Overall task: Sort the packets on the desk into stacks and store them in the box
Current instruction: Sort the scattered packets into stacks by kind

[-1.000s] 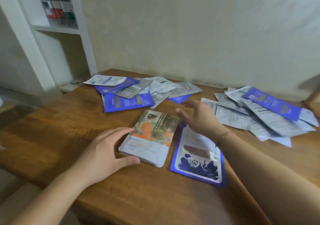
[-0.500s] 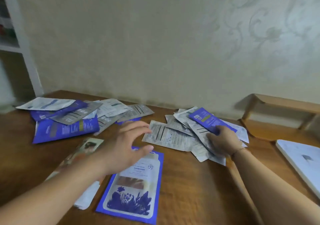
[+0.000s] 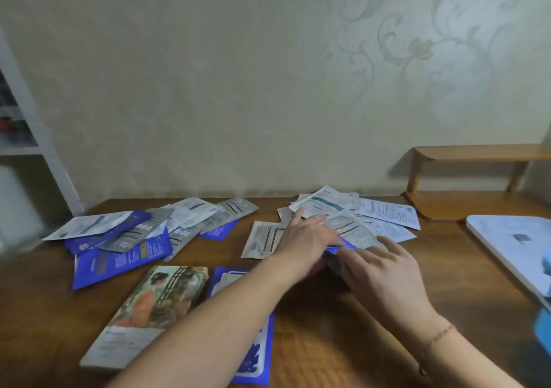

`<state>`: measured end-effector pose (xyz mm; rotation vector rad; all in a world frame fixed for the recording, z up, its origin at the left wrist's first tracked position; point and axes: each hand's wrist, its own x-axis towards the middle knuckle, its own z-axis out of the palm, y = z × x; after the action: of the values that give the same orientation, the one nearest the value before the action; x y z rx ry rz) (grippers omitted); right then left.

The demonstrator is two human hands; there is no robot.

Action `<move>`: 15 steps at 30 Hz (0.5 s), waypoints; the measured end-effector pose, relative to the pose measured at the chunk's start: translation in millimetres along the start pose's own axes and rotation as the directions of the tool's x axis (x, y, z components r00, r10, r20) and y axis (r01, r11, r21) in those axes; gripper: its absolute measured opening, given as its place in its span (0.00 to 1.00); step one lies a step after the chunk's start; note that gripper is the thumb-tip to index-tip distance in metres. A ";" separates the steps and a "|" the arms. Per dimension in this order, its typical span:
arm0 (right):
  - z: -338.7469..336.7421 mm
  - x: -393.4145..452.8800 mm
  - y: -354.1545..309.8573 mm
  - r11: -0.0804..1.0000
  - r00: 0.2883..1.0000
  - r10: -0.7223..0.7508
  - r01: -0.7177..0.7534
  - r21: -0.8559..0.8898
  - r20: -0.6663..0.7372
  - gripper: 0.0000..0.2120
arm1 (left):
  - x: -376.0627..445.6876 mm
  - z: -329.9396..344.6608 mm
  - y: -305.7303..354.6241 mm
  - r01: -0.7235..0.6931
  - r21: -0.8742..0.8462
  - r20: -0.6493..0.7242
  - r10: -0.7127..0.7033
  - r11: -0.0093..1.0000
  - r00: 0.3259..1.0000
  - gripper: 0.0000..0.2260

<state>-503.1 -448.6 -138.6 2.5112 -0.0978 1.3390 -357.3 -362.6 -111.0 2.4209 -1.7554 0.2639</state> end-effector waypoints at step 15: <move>-17.7 37.7 -105.6 -0.148 0.432 0.242 -0.869 0.473 0.869 0.32 | -180.0 -31.5 -57.8 0.386 -0.802 0.018 -0.628 0.456 0.778 0.42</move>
<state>-475.3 -339.8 -122.0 4.3598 -1.1291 0.8426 -359.0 -171.2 -121.0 1.9508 -0.6635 -0.1956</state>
